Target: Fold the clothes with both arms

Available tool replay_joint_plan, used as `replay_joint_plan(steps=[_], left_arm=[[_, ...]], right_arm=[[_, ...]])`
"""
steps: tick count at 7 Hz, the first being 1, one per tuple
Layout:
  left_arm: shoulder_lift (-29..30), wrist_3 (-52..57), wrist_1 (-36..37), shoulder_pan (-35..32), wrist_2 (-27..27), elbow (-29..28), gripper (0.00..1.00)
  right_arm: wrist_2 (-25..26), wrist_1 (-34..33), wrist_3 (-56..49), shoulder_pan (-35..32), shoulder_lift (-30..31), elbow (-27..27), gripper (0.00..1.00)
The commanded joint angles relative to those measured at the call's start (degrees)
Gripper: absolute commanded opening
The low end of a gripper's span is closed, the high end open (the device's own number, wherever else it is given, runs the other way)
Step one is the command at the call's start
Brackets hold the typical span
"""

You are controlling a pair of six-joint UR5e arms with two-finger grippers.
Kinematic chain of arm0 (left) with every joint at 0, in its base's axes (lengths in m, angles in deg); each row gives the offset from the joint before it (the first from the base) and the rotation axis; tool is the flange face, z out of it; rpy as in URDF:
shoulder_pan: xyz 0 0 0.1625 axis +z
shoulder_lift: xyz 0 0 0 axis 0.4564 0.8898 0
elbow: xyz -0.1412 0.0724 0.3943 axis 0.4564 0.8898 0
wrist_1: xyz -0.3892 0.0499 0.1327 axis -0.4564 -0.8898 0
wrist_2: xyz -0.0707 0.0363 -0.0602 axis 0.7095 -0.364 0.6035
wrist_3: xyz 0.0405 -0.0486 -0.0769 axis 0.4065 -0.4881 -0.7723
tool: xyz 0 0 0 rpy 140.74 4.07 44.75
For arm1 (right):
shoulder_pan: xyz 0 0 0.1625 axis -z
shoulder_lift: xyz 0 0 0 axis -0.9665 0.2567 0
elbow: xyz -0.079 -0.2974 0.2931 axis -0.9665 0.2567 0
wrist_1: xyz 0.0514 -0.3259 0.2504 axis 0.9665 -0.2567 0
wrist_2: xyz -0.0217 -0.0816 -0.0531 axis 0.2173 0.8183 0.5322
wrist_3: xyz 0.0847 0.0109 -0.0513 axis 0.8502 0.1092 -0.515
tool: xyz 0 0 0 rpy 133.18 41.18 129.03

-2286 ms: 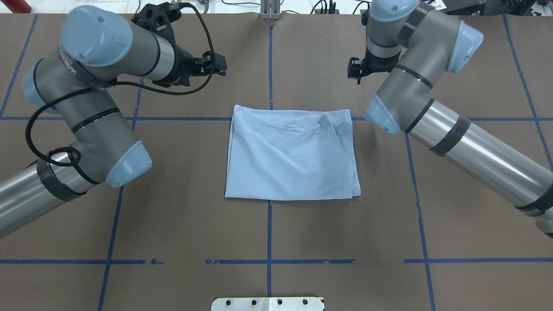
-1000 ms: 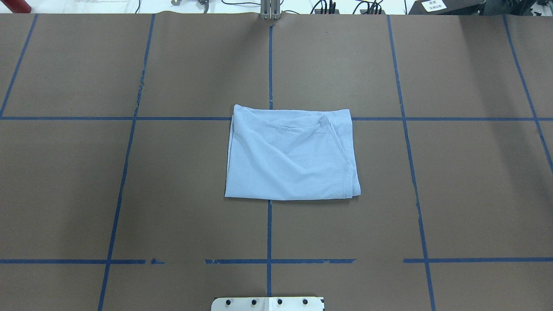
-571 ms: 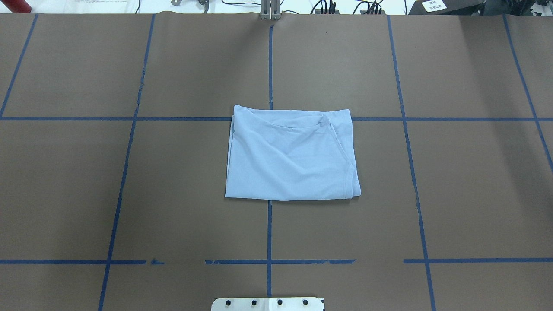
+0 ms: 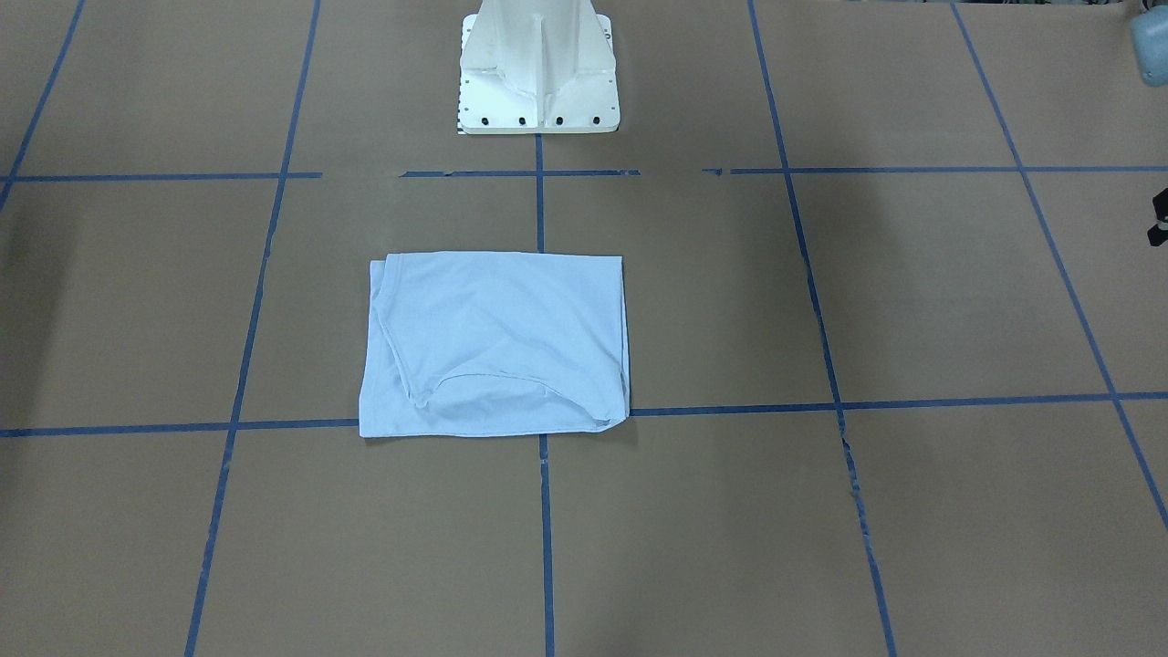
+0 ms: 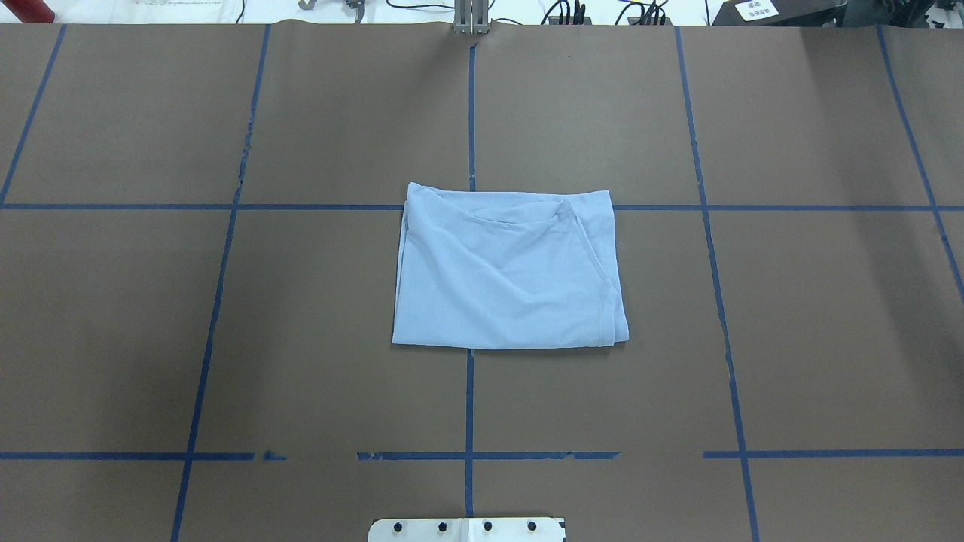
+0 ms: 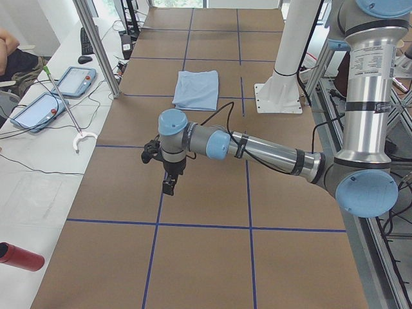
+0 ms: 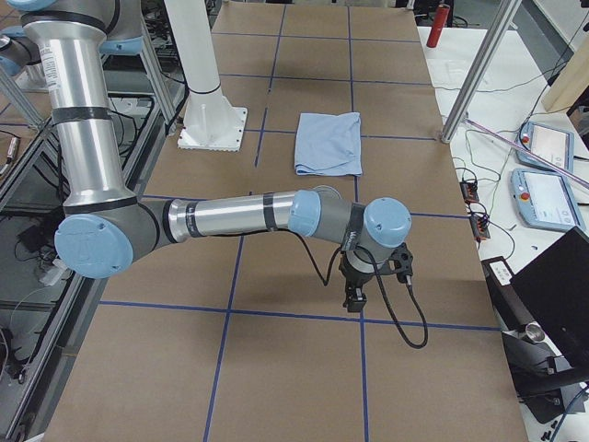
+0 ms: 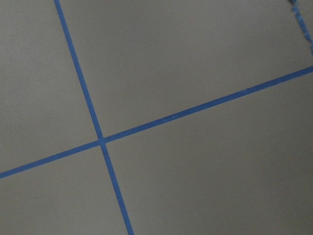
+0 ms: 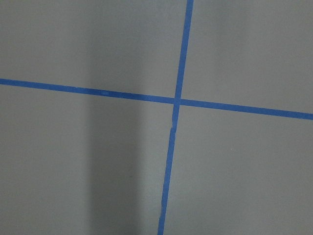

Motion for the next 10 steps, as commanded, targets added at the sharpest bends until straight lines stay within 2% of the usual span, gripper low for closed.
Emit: replay_joint_plan(steps=[1, 2, 5, 6, 8, 10], left_arm=[[0.41, 7.44, 0.27, -6.02, 0.10, -6.19, 1.00], [0.40, 8.94, -0.25, -6.02, 0.10, -8.47, 1.00], [0.40, 10.19, -1.82, -5.94, -0.07, -10.60, 1.00], [0.75, 9.93, -2.01, -5.93, -0.07, -10.52, 1.00], [0.93, 7.23, -2.01, -5.93, 0.19, -9.30, 1.00], [0.84, 6.41, -2.01, -5.93, 0.10, -9.37, 1.00]], right_arm=[[-1.89, 4.81, 0.18, 0.02, 3.57, 1.92, 1.00], [-4.34, 8.66, 0.27, -0.06, 4.80, 4.02, 1.00], [-4.28, 13.69, 7.27, -0.24, 4.82, 4.57, 1.00], [-3.66, 17.19, 12.44, -0.24, 4.90, 3.96, 1.00], [2.03, 26.67, 23.61, 2.55, 4.73, 2.90, 1.00], [1.27, 26.89, 23.91, 3.71, 4.90, 3.16, 1.00]])
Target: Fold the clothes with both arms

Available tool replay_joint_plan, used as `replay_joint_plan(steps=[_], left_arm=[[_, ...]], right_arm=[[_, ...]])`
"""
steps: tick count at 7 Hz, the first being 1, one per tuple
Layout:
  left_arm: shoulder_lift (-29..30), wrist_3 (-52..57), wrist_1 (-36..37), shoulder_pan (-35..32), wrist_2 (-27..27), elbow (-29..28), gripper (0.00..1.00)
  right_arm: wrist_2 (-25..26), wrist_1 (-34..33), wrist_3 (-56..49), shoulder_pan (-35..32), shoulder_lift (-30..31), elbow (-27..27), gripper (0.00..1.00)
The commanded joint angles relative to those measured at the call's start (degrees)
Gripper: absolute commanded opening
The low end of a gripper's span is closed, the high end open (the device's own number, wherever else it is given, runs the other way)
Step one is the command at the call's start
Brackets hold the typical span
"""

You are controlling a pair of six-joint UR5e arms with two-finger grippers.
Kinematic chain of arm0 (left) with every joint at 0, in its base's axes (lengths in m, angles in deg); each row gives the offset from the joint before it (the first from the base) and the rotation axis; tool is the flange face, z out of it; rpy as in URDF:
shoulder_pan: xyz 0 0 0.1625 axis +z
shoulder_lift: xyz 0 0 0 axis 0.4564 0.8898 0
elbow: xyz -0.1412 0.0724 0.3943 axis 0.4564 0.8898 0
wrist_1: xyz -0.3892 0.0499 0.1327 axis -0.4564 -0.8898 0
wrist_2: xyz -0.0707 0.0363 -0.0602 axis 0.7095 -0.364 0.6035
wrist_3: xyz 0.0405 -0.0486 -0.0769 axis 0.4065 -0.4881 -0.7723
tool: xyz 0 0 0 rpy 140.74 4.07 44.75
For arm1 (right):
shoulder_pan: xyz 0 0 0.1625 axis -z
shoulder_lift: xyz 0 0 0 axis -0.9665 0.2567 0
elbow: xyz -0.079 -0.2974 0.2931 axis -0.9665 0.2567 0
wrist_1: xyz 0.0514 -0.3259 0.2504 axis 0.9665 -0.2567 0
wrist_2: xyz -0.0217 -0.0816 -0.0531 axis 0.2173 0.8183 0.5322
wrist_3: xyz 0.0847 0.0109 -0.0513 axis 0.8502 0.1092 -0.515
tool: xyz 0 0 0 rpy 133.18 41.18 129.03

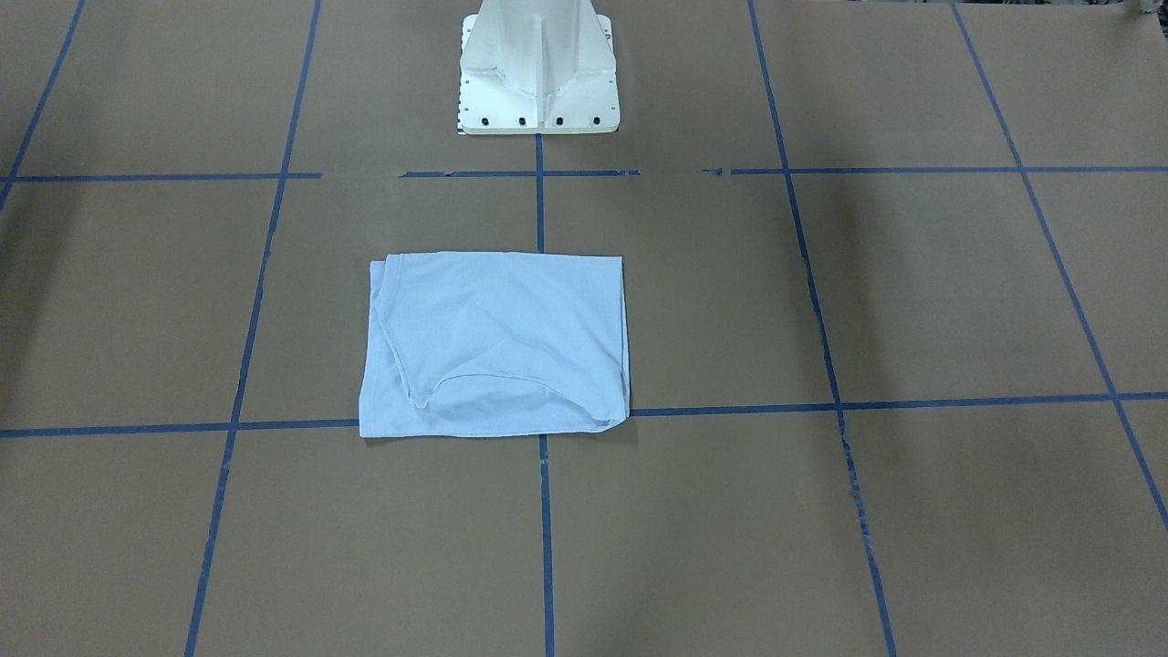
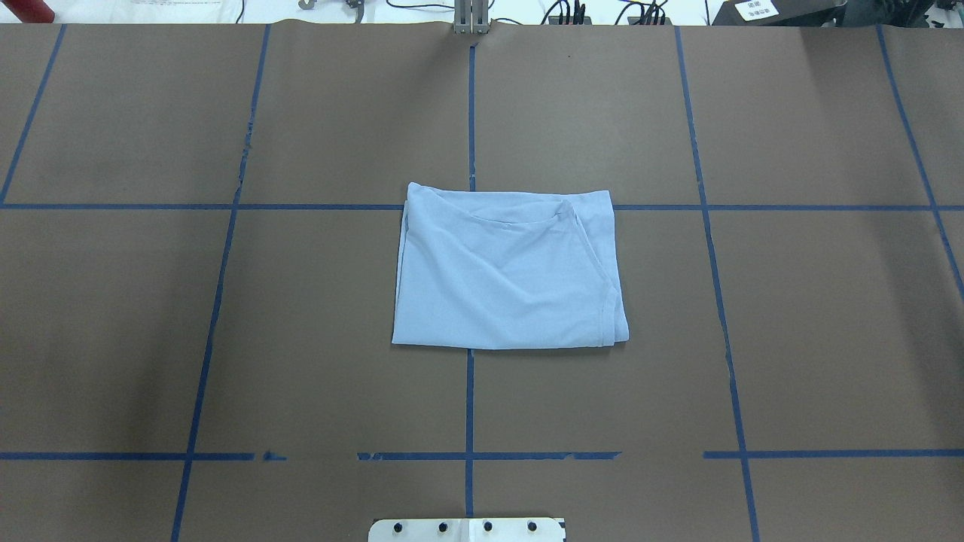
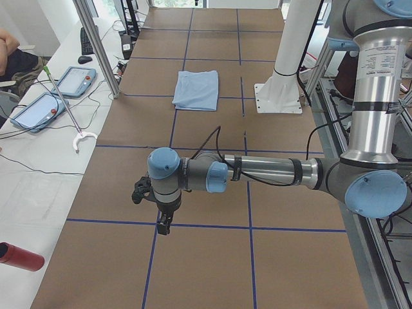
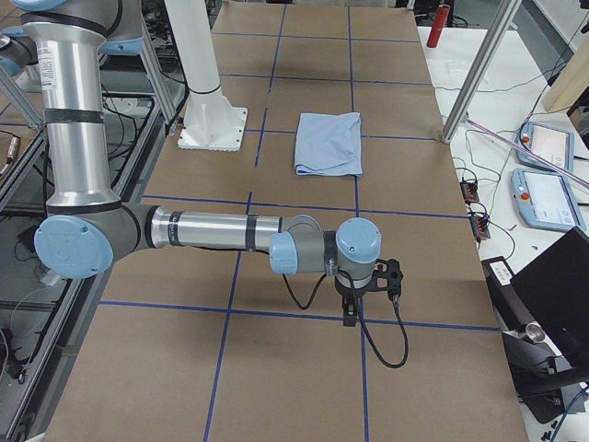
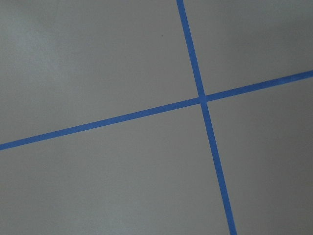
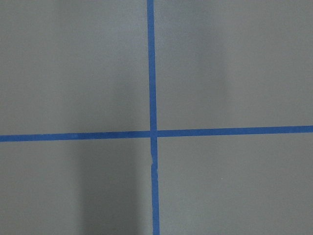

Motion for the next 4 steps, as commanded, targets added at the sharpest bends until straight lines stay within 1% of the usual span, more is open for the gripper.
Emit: replay_joint_plan(steps=[1, 2, 3, 4], left_arm=[[0.02, -1.40, 0.00, 0.00, -0.02, -0.39, 1.00], [-0.07, -7.85, 0.00, 0.00, 0.07, 0.05, 1.00], [-0.07, -11.57, 0.00, 0.00, 0.07, 0.05, 1.00], [-0.07, -13.08, -0.09, 0.00, 0.07, -0.12, 1.00]], right_arm=[[-0.31, 0.77, 0.85, 0.63, 0.09, -0.16, 1.00], [-0.31, 0.77, 0.85, 0.63, 0.00, -0.25, 1.00], [-0.40, 0.77, 0.77, 0.63, -0.08, -0.34, 1.00], [-0.57, 0.77, 0.77, 0.63, -0.09, -0.34, 1.00]])
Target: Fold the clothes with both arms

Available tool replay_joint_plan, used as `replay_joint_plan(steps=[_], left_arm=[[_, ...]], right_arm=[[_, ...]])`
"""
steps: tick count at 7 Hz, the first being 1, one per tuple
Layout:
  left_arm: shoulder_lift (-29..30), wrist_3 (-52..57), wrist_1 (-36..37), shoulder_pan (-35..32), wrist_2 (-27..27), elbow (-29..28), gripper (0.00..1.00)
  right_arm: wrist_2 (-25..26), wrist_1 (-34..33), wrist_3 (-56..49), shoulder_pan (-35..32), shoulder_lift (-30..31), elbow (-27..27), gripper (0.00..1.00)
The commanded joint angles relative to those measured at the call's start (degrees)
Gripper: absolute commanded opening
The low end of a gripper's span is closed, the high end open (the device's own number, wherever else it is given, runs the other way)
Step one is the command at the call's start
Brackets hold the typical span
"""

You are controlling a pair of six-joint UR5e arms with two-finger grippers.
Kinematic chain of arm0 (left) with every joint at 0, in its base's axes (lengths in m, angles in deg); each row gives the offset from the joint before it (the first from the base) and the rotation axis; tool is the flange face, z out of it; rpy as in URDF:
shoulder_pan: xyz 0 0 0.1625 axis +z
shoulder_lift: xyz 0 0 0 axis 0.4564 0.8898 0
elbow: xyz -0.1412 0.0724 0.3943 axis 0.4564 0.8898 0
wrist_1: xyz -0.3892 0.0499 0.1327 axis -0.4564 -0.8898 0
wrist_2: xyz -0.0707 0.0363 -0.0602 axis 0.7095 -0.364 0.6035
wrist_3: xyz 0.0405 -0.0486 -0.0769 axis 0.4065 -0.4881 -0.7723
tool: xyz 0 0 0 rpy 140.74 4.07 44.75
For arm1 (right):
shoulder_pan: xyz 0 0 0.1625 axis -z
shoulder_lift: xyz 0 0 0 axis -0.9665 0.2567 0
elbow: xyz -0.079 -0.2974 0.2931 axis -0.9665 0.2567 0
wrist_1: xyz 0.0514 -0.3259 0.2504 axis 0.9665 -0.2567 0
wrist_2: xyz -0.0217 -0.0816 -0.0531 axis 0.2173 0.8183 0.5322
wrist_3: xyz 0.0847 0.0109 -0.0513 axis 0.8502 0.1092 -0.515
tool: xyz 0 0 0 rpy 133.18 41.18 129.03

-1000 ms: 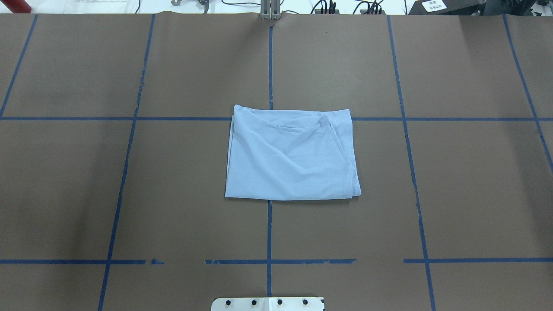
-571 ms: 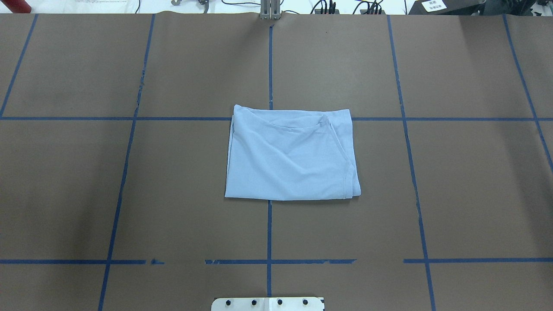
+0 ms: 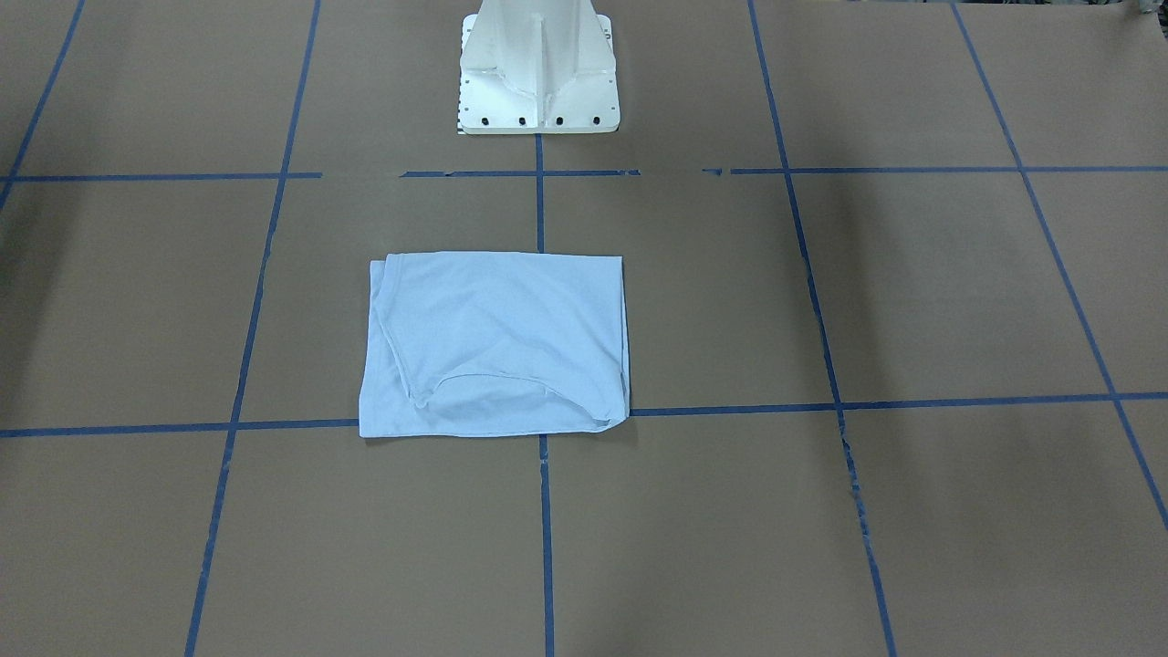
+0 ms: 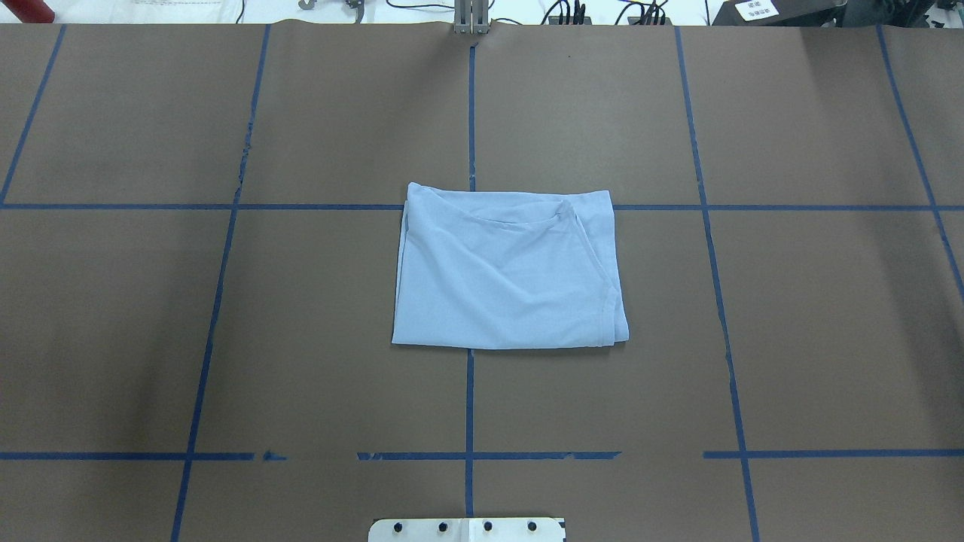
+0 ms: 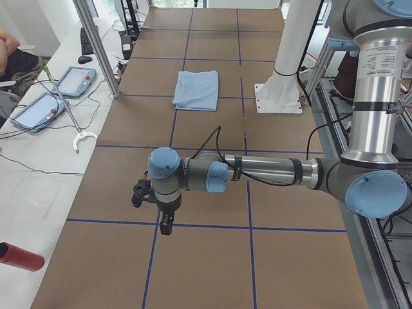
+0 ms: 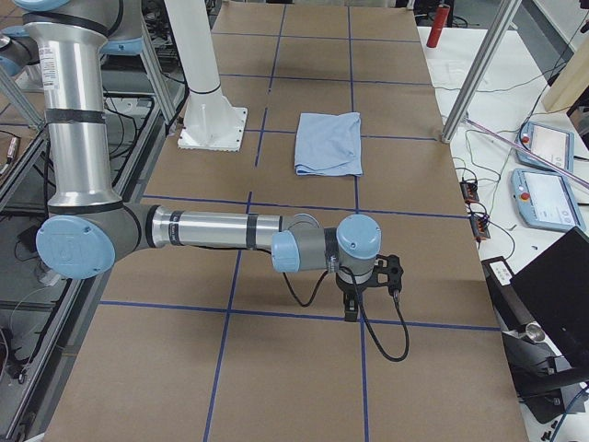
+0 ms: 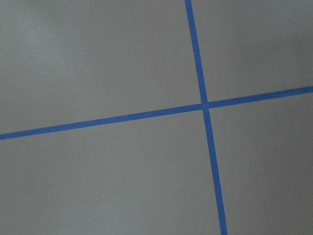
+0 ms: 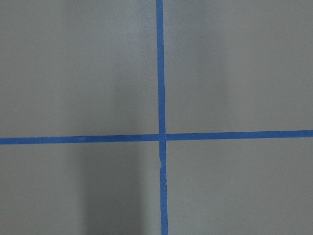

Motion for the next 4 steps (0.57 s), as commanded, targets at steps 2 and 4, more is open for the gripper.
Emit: replay_joint_plan(steps=[2, 4], left_arm=[[0.08, -6.93, -0.07, 0.00, 1.49, 0.17, 1.00], [0.08, -6.85, -0.07, 0.00, 2.82, 0.26, 1.00]], right_arm=[[-0.78, 0.09, -0.11, 0.01, -0.13, -0.05, 1.00], [-0.87, 0.09, -0.20, 0.01, -0.40, -0.05, 1.00]])
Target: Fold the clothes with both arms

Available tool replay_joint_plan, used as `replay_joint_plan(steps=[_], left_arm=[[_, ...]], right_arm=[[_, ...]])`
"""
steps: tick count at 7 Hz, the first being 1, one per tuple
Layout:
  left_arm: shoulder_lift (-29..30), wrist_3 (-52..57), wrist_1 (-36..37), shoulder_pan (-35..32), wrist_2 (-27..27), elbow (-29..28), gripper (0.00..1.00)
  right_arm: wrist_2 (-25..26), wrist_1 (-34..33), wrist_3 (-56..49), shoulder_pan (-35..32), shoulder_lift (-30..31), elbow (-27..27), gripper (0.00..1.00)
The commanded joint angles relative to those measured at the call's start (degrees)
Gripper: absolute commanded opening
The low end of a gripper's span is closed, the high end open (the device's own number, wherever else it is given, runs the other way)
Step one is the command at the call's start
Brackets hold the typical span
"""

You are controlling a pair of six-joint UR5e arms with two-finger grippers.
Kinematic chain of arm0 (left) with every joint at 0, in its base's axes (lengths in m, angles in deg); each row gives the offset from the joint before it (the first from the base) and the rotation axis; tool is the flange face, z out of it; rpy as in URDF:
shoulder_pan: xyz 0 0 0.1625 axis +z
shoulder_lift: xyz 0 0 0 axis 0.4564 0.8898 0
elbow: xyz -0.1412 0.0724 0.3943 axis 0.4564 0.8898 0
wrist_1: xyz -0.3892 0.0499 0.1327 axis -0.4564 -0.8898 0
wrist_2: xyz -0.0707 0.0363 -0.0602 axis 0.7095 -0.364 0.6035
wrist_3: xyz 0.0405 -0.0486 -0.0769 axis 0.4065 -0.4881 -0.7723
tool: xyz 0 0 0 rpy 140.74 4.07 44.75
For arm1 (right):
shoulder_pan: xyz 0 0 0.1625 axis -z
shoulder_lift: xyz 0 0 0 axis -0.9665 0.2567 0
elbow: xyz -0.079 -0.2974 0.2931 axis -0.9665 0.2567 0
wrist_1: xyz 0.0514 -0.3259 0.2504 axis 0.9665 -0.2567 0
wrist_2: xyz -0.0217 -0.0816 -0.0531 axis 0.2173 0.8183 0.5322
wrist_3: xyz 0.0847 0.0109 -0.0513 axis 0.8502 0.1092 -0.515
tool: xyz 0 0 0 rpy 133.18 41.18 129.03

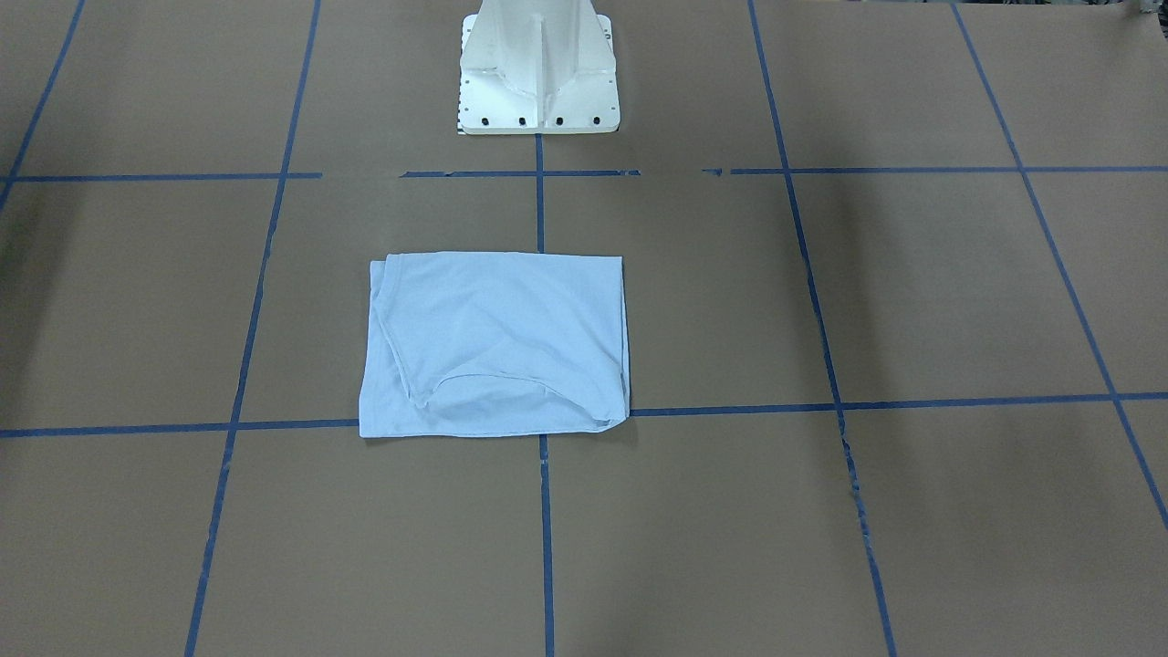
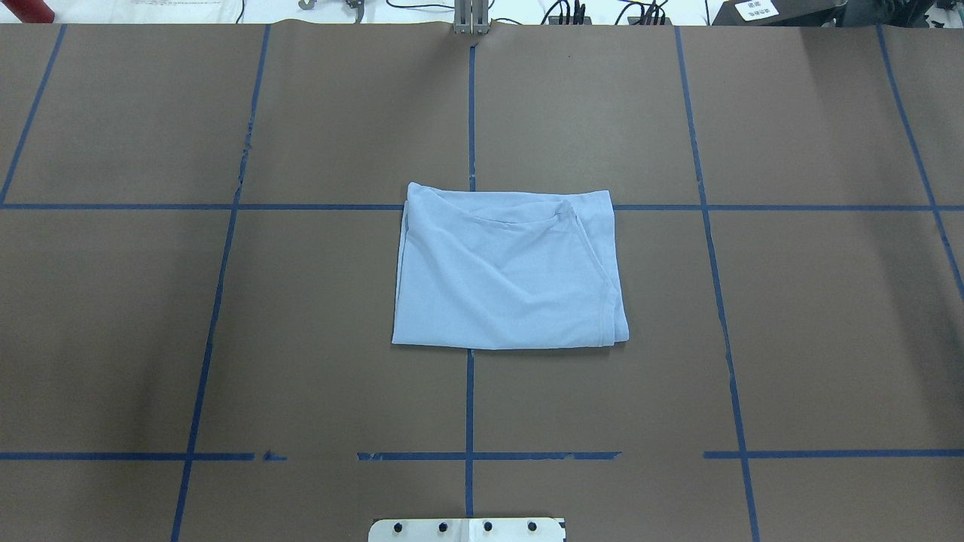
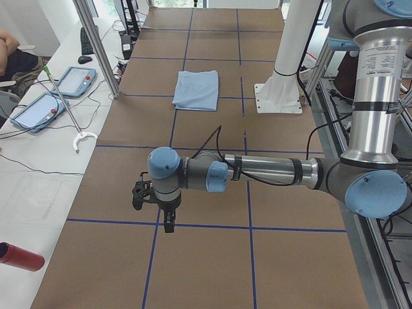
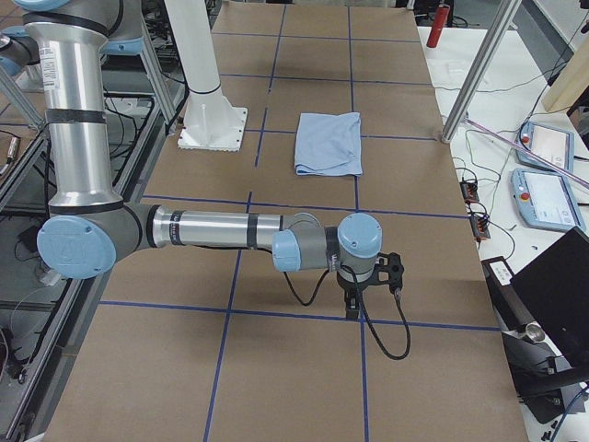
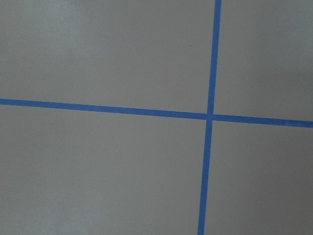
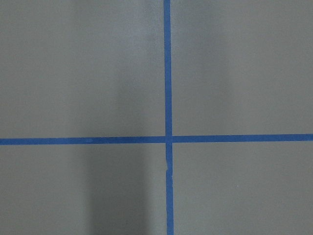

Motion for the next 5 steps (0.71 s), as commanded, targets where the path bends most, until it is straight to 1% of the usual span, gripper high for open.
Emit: replay_joint_plan(steps=[1, 5], left_arm=[[0.01, -0.18, 0.00, 0.00, 0.58, 0.10, 1.00], [0.01, 0.09, -0.09, 0.00, 0.58, 0.27, 1.00]], right_arm=[[-0.13, 0.01, -0.04, 0.00, -0.22, -0.09, 1.00], [-0.13, -0.08, -0.04, 0.00, -0.22, -0.71, 1.00]])
